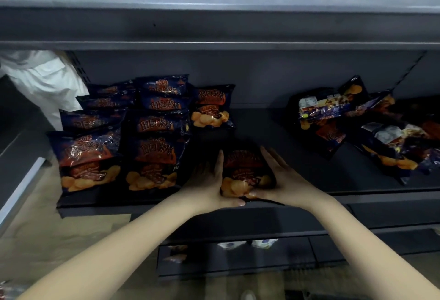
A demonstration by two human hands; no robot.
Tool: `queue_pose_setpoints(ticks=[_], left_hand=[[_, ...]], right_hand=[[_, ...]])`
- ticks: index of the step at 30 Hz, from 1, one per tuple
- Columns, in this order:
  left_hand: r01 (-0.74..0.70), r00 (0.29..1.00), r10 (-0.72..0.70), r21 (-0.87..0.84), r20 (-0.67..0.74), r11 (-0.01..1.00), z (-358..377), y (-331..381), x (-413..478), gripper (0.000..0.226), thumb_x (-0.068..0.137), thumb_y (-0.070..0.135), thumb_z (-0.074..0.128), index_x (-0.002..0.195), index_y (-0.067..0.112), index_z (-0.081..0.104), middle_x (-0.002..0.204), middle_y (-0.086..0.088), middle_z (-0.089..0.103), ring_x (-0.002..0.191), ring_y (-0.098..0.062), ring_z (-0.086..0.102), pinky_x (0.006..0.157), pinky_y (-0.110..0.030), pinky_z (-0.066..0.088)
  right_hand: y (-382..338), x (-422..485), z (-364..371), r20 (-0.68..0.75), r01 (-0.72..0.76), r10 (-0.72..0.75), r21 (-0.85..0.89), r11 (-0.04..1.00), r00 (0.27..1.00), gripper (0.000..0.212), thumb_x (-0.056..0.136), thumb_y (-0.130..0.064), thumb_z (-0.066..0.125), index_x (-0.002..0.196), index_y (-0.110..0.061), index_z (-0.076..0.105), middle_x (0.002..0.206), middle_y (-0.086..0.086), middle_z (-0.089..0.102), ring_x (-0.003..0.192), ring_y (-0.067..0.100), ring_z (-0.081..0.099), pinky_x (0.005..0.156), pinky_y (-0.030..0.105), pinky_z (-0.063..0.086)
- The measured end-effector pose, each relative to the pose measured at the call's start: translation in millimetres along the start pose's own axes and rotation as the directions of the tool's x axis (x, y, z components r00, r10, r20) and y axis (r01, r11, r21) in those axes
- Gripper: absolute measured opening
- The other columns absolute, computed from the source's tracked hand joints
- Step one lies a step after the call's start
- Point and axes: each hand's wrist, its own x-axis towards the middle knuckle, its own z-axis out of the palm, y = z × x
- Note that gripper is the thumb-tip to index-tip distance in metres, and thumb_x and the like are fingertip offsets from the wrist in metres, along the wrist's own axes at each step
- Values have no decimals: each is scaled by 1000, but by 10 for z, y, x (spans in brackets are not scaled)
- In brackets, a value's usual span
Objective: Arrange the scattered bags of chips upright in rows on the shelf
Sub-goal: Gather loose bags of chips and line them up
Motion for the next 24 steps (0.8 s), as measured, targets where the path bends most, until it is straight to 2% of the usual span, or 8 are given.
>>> queue_pose_setpoints(ticks=[4,7,9,12,15,18,20,24], left_hand=[[-41,997,40,-20,-65,999,4,46,5,129,67,69,66,140,27,-32,156,-2,-15,143,-23,-7,117,-39,5],[-48,986,47,-1,-158,999,-44,39,29,131,67,62,70,137,32,-36,154,-1,-21,143,-23,-14,116,-41,1],[-39,971,39,6,-235,999,-105,33,67,132,67,56,73,136,32,-37,154,-2,-23,143,-24,-16,117,-43,2],[9,950,-2,20,-311,1000,-224,26,160,132,71,46,76,133,31,-40,155,-10,-16,144,-29,-8,117,-47,9],[55,940,-32,60,-339,997,-327,11,260,130,73,43,75,133,27,-39,154,-21,-13,143,-36,-4,117,-47,9],[107,933,-86,40,-349,994,-397,55,386,125,77,39,73,140,21,-33,152,-30,-9,141,-43,6,113,-47,22],[135,933,-127,-1,-337,991,-432,94,473,120,80,36,71,142,19,-29,150,-34,-9,140,-46,8,110,-48,25],[167,938,-159,1,-308,986,-441,75,574,110,83,29,69,146,13,-20,149,-33,-18,139,-49,-3,113,-50,15]], right_hand=[[-18,38,50,-27,113,-112,23,993,993,108,66,-64,71,144,-51,-2,153,-25,-15,138,-4,-4,106,18,14],[-52,91,6,-100,202,-198,25,979,975,100,68,-60,71,135,-63,-2,149,-31,-16,131,-16,-6,97,1,13],[-89,158,-21,-152,262,-260,-10,965,954,98,70,-52,73,134,-62,0,149,-31,-18,128,-24,-9,91,-5,15],[-142,303,-26,-216,315,-329,-100,944,919,100,74,-37,76,144,-48,5,152,-24,-21,131,-22,-12,96,1,19],[-207,496,-31,-254,320,-354,-165,933,900,98,77,-30,75,150,-34,9,154,-16,-22,143,2,-6,108,19,26],[-269,710,-79,-256,315,-360,-203,927,897,97,78,-27,75,151,-29,11,156,-8,-20,146,16,-1,111,33,33],[-288,852,-119,-250,317,-365,-214,924,897,98,77,-27,76,151,-27,11,157,-5,-19,146,18,0,110,36,35],[-295,1102,-195,-208,318,-360,-210,925,909,99,77,-33,76,151,-30,9,156,-9,-20,145,16,5,107,33,38]])
